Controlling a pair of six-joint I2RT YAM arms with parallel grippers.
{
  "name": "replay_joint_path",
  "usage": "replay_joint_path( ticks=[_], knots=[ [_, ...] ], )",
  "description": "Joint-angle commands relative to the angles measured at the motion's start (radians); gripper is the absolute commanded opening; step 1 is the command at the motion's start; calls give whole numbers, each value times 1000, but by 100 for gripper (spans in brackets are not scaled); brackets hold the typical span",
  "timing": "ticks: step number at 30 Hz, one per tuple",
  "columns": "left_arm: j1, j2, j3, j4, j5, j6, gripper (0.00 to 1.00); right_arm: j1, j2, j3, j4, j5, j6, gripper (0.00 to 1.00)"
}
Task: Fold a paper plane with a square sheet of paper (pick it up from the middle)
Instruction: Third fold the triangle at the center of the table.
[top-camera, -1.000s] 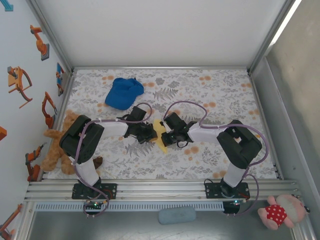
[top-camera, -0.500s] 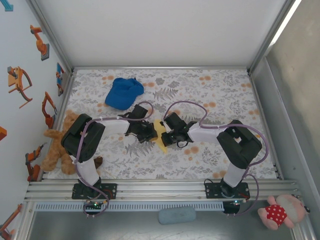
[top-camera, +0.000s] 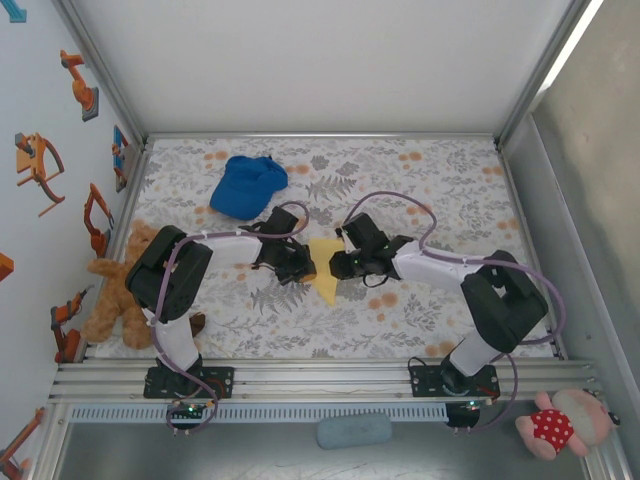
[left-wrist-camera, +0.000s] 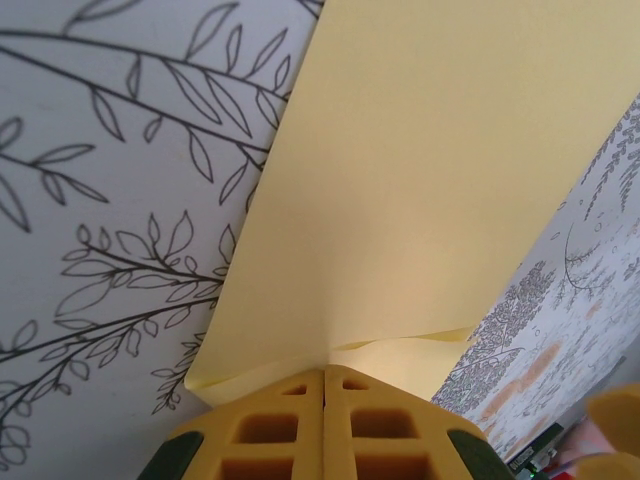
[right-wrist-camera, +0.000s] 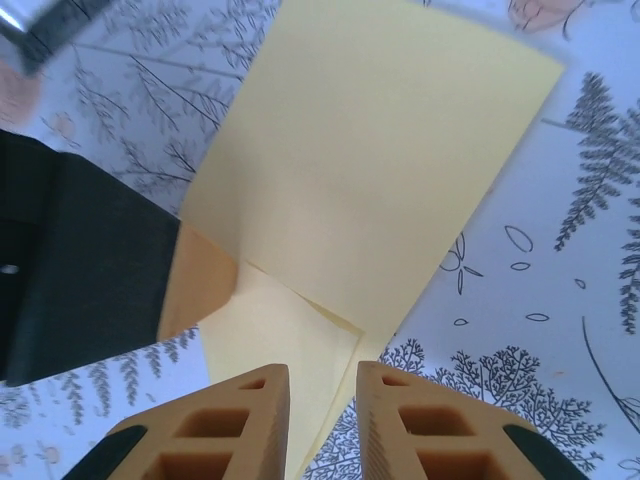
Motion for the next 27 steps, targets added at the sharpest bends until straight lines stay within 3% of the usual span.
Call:
replay_joint_path(
  ticks=[1,14,27],
  knots=[
    [-5,52,-8,-65,-81,-10,4,-3,-40,-14,-15,-67,28,23],
    [-27,78,0,10,-80,-64,4,0,49,-77,214,-316,174,7],
    [-29,79,4,-10,-80,-59,4,13,143,-80,224,-305,163,2]
  ],
)
